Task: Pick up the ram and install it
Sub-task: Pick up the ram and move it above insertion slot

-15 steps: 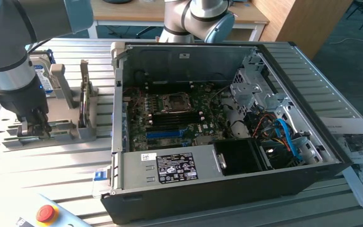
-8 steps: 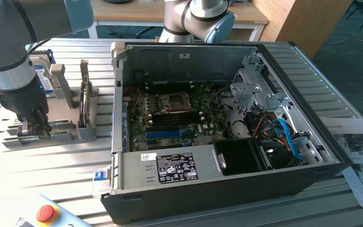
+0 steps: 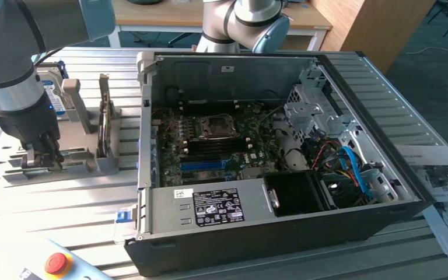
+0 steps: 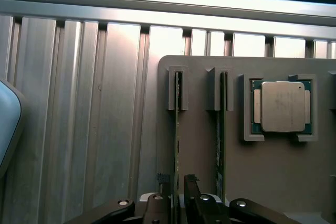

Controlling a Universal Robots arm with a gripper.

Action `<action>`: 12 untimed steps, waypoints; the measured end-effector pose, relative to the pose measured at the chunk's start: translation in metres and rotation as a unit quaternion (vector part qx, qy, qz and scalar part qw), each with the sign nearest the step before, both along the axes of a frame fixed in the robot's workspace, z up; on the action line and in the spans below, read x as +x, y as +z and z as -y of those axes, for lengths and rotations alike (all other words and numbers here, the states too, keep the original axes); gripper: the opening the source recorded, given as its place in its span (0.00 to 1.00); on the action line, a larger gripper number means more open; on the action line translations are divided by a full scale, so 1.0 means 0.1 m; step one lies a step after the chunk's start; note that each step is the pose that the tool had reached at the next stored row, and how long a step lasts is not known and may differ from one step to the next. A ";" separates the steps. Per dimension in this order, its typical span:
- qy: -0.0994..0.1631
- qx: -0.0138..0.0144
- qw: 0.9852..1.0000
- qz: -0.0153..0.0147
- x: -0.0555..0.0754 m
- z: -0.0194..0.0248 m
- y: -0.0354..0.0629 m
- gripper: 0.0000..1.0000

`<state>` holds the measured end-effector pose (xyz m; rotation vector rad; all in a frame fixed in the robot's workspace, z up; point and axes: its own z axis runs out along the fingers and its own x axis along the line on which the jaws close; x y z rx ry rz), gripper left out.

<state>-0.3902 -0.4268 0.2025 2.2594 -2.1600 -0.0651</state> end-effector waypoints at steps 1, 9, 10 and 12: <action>0.000 0.000 1.000 0.000 0.00 0.000 0.000 0.25; 0.000 0.000 1.000 0.000 0.00 -0.002 -0.005 0.25; 0.000 0.000 1.000 0.000 0.00 -0.002 -0.004 0.25; 0.000 0.000 1.000 0.000 0.00 -0.004 -0.005 0.25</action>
